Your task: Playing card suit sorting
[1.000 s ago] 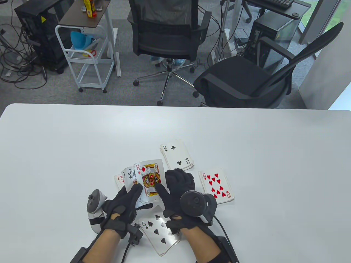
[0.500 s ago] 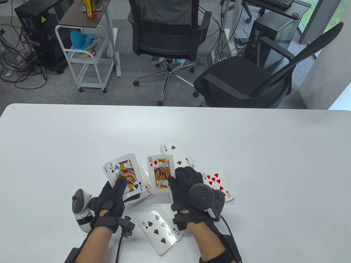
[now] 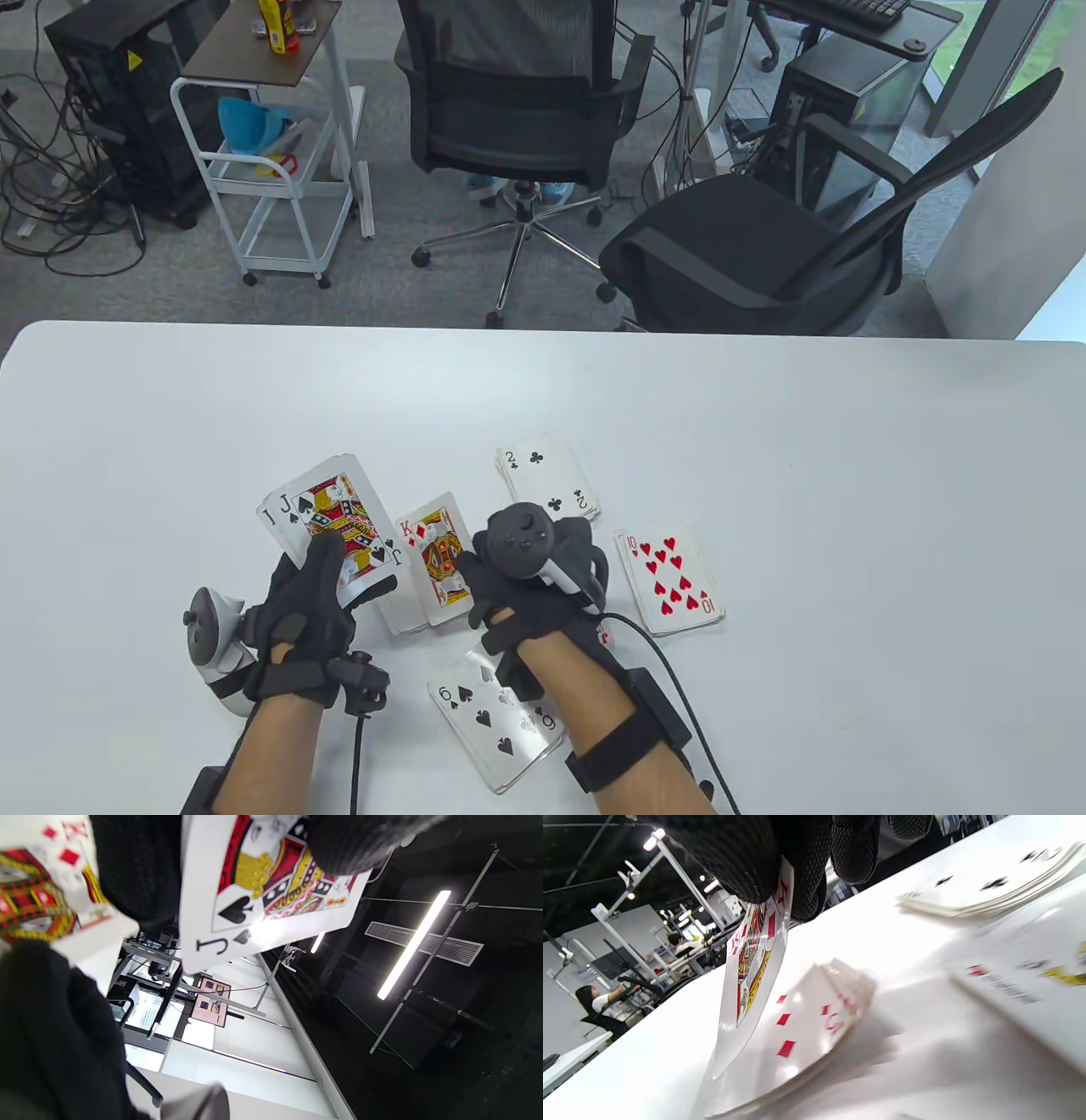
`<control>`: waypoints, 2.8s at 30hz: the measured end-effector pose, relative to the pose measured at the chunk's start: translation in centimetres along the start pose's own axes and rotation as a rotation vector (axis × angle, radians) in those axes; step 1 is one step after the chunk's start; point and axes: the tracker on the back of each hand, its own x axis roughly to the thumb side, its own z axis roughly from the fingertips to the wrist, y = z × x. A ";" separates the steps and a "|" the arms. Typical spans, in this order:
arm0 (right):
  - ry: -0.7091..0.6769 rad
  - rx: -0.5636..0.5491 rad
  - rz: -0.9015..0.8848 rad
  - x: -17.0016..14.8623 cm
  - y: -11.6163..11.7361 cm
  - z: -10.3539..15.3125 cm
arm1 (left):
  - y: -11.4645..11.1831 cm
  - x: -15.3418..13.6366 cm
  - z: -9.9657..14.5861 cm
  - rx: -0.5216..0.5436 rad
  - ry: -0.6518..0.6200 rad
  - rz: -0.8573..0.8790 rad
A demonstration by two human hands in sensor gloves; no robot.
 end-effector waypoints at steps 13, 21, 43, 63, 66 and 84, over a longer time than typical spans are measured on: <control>0.057 -0.054 0.455 1.7 4.9 -2.8 | -0.2 0.1 0.1 -0.014 -0.005 0.007; -0.092 -0.259 0.102 -1.8 -0.9 3.0 | -1.2 -1.2 0.2 -0.077 0.053 -0.051; -0.235 -0.322 -0.148 -3.9 -1.9 7.5 | -4.0 -5.4 0.9 -0.196 0.208 -0.238; -0.259 -0.439 -0.264 -3.5 -1.6 8.4 | -5.0 -5.7 1.2 -0.274 0.227 -0.225; -0.262 -0.461 -0.267 -3.7 -1.8 8.4 | -4.8 -5.9 1.1 -0.271 0.236 -0.204; -0.067 -0.387 -0.389 -7.6 -4.3 7.9 | -2.7 -4.0 0.5 -0.159 0.147 -0.073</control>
